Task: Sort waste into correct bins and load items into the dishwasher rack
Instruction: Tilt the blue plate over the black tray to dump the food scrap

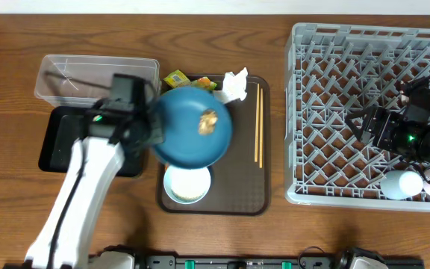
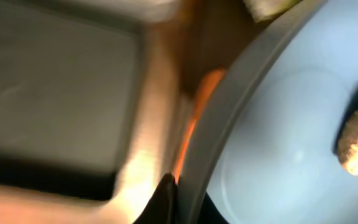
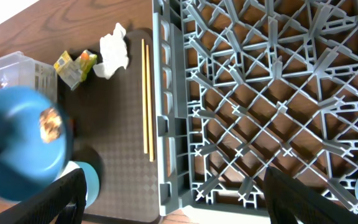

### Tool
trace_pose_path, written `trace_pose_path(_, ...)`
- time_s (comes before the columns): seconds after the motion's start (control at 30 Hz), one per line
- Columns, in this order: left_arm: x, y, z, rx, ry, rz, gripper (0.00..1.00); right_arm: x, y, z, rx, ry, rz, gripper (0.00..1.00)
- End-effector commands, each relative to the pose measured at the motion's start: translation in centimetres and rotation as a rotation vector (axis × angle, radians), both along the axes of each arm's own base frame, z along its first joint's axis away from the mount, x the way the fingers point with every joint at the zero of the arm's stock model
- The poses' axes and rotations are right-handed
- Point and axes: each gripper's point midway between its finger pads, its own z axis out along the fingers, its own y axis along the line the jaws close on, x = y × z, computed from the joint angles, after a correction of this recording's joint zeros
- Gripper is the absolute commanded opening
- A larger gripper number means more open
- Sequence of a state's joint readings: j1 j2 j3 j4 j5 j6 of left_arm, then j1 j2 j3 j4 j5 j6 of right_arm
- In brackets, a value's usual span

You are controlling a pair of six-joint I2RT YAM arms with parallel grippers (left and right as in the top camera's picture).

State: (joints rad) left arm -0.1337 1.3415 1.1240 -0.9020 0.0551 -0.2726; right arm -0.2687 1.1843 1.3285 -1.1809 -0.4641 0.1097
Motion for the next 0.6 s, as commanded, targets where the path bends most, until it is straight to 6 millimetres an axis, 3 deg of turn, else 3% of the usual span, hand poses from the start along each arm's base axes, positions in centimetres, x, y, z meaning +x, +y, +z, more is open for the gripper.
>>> trace_pose_path(0.0,-1.5,5.1,3.5,0.189,-0.074,0.144,0.06,0.1,0.4,0.4,-0.002,-0.019,0.025,0.84)
trace_pose_path(0.17,-5.6,11.0,6.6,0.428,-0.099,0.322,0.06,0.1,0.4,0.4,-0.002,-0.019,0.025,0.84)
trace_pose_path(0.27,-6.9,13.9,8.6,0.586,-0.134,0.444,0.06,0.2,0.4,0.4,-0.002,-0.020,0.025,0.84)
trace_pose_path(0.43,-7.1,16.3,9.8,0.746,-0.155,0.574,0.06,0.2,0.4,0.4,-0.002,-0.020,0.025,0.84)
trace_pose_path(0.57,-6.4,17.4,9.6,0.868,-0.108,0.585,0.06,0.2,0.4,0.4,-0.002,-0.020,0.025,0.84)
